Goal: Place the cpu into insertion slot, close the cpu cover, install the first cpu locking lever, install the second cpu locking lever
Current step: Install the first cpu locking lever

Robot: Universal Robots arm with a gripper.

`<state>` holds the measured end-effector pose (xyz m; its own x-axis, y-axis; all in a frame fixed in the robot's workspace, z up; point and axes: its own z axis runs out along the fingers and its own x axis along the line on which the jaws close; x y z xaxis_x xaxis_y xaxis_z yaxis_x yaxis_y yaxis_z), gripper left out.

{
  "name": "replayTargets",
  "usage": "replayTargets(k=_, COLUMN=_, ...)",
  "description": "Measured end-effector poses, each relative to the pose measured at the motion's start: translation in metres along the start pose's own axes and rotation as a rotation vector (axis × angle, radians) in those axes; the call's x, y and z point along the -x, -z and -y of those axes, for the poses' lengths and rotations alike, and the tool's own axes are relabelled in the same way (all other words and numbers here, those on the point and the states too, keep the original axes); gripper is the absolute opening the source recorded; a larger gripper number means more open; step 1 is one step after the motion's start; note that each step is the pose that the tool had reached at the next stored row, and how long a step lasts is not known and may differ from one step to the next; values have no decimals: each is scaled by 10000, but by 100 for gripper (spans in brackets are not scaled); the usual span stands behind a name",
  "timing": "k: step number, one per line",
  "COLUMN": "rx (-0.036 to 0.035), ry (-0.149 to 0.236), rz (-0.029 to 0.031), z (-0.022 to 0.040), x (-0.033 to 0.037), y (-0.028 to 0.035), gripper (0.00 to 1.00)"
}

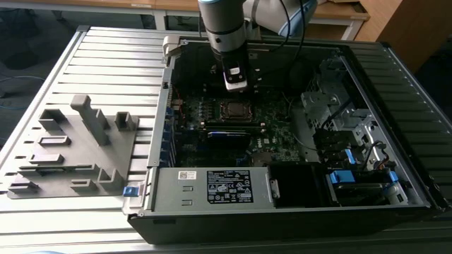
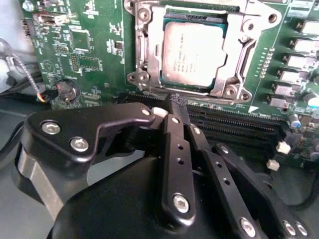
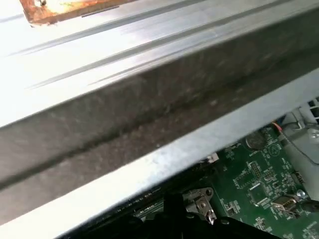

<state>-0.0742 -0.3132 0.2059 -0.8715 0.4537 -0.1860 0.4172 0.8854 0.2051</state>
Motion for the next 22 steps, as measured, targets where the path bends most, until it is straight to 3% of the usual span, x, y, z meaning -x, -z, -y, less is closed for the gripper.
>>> replayTargets(k=7, rx=-10, ry=-4, rz=-14, z=-41, x=37, y=194, gripper=11)
replayTargets(k=16, rx=-35, ry=1, rz=-23, z=-44, x=40, y=198, gripper=11)
replayTargets(k=19, rx=-216, ry=64, rz=-22, z=-46, x=44, y=196, gripper=11)
replayTargets(k=22, rx=-520, ry=174, rz=56, z=-46, x=44, y=193, gripper=11)
